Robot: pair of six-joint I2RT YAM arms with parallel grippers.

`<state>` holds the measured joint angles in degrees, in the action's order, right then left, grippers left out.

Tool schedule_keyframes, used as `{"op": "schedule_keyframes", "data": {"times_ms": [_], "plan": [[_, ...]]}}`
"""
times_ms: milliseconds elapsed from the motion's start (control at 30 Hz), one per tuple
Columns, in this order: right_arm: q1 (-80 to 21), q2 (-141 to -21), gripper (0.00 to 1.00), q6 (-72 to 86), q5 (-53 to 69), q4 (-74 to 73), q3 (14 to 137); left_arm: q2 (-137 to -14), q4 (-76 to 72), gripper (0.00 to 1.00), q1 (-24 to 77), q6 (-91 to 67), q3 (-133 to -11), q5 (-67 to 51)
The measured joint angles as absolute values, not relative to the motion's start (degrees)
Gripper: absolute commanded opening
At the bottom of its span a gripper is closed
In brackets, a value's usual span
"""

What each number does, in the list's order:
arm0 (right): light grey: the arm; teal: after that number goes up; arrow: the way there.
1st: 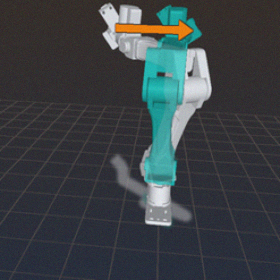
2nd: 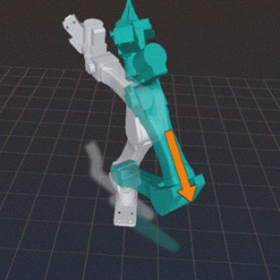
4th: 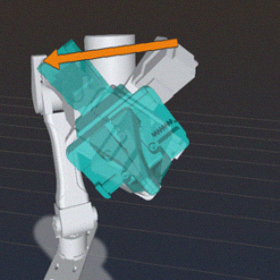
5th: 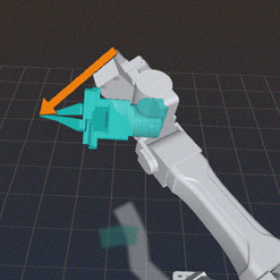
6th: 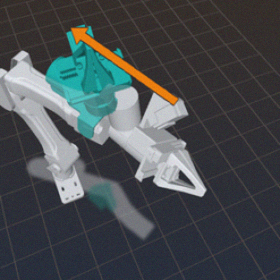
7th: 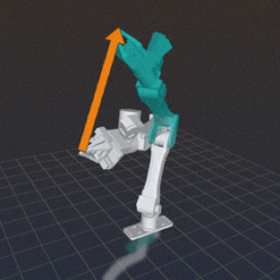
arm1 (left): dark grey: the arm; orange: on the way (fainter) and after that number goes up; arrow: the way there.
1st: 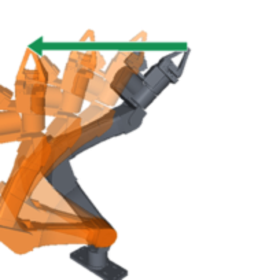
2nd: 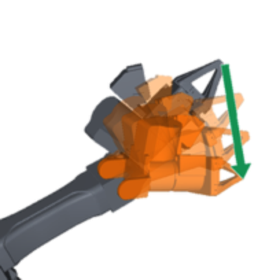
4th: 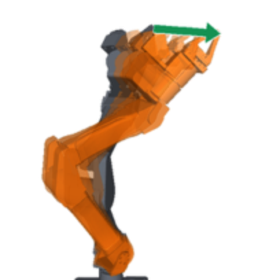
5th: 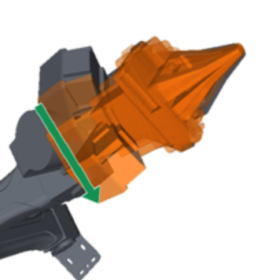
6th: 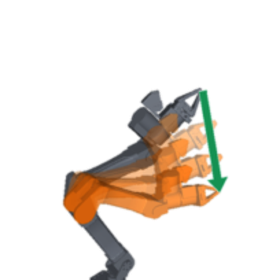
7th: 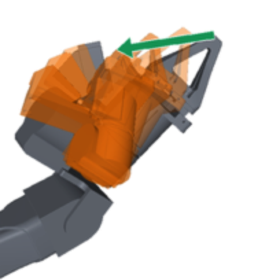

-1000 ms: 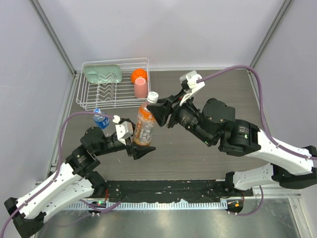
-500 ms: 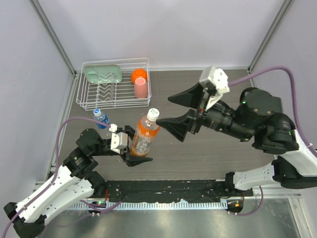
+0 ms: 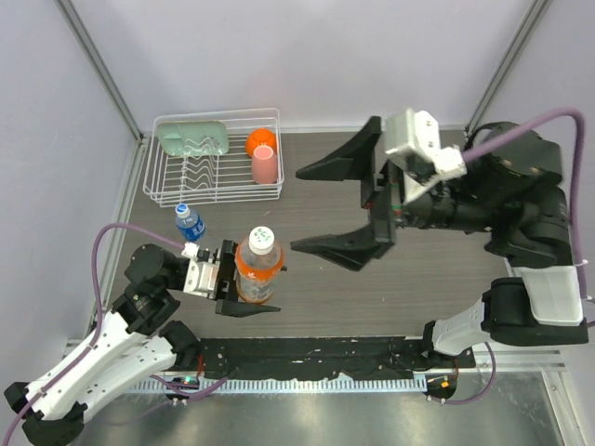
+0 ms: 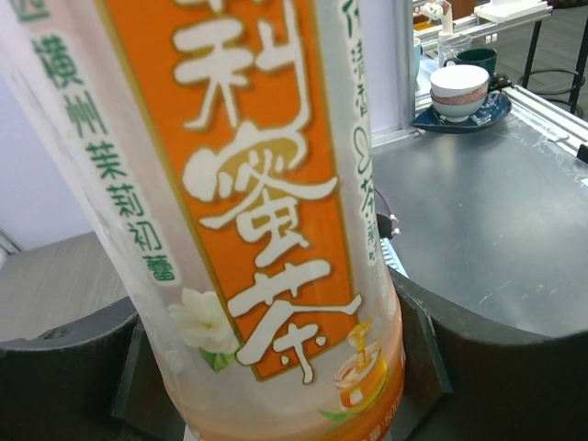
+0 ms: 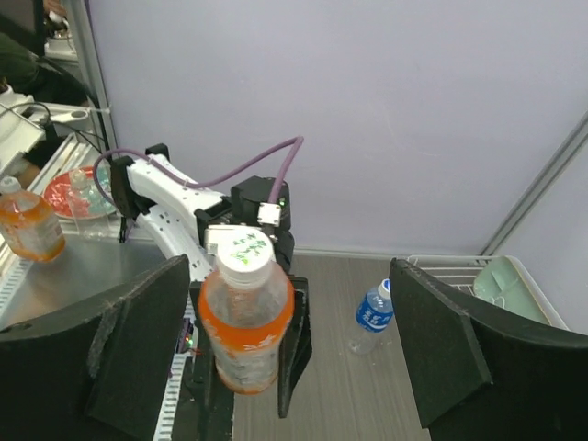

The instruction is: Screw on the bottle caps

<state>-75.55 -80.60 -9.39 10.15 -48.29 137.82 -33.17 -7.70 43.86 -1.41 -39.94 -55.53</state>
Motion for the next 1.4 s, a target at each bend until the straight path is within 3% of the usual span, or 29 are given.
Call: {"op": "schedule_keyframes", "data": {"times_ms": [200, 567, 1167, 1400], "plan": [[-65.47, -85.93, 0.89, -8.91, 22.90, -47.75, 136.97, -33.08, -12.19, 0.02, 43.86, -3.03, -38.41, -55.02], [-63.86, -86.08, 0.87, -6.76, 37.26, -41.21, 127.24, -31.99, -17.43, 0.00, 44.34, -5.26, -33.56, -52.77], [-62.19, -82.96, 0.77, -6.02, 41.56, -37.06, 120.33, -31.18, -19.97, 0.00, 44.95, -8.14, -28.71, -48.69], [-61.63, -82.96, 0.67, -4.34, 43.55, -33.39, 119.11, -29.89, -19.97, 0.00, 44.99, -8.38, -28.36, -49.12]]}}
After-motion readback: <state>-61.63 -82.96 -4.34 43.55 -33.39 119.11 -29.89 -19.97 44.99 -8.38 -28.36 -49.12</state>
